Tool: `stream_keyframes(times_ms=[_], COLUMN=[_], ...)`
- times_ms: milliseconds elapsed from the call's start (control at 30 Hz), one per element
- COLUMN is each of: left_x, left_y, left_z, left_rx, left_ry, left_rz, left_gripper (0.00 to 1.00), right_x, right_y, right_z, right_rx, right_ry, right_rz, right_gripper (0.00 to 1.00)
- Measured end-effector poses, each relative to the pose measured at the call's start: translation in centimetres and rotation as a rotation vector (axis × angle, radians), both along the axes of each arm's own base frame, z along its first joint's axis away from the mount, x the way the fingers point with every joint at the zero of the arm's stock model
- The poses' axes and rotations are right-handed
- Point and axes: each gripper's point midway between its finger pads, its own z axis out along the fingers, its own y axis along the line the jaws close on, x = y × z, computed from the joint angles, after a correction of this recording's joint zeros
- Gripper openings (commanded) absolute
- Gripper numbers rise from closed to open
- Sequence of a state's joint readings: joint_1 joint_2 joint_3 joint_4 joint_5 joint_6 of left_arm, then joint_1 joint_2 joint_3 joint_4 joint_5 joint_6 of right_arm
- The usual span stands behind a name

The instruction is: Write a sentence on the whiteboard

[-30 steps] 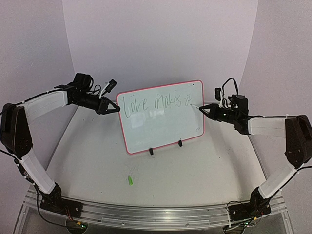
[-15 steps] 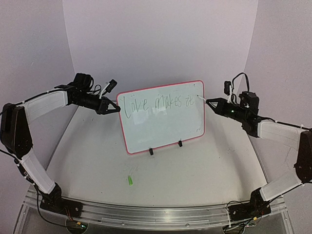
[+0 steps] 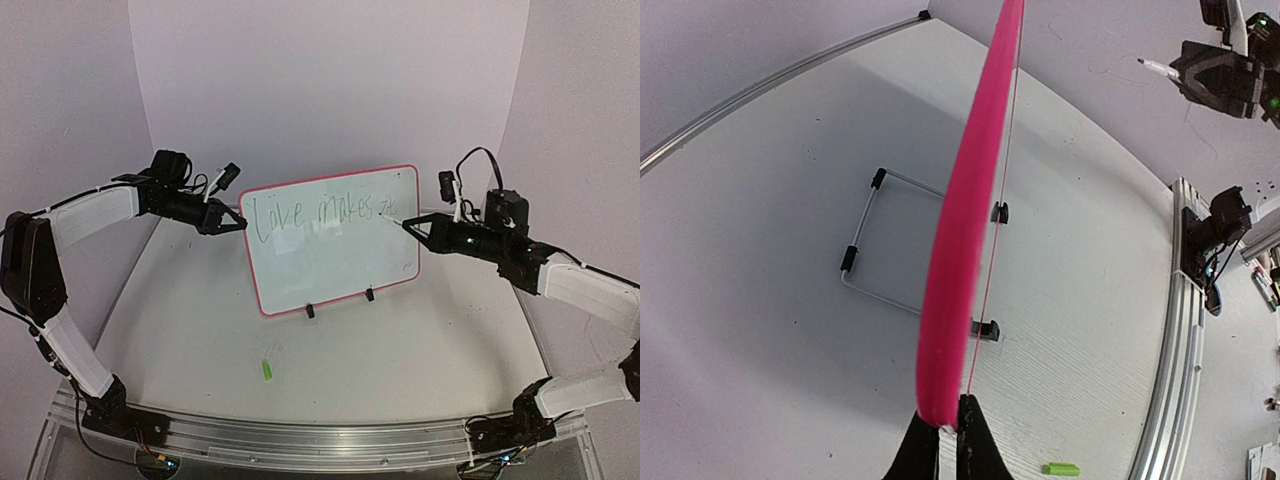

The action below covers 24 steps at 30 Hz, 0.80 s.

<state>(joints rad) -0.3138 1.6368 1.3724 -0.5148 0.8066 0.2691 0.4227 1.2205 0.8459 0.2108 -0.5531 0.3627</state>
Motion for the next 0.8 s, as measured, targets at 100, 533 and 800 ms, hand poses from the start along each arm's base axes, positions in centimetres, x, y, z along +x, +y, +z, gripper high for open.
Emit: stream_keyframes(times_ms=[100, 533, 800], left_x=[0.0, -0.2, -0.4], left_y=[0.0, -0.3, -0.4], left_z=[0.0, 0.2, 0.2], left_rx=[0.0, 0.009, 0.012], left_ry=[-0.001, -0.007, -0.01], left_rz=[-0.001, 0.003, 0.001], left_gripper=[0.0, 0.0, 0.0], right_x=[-1.6, -6.9, -6.2], right_y=[2.3, 13.3, 19.4], right_z=[-0.7, -5.9, -9.6], right_rx=[-0.018, -0.078, -0.043], right_ry=[0.019, 0.085, 0.123], right_rz=[0.049, 0.31, 0.499], right_gripper=[0.0, 0.0, 0.0])
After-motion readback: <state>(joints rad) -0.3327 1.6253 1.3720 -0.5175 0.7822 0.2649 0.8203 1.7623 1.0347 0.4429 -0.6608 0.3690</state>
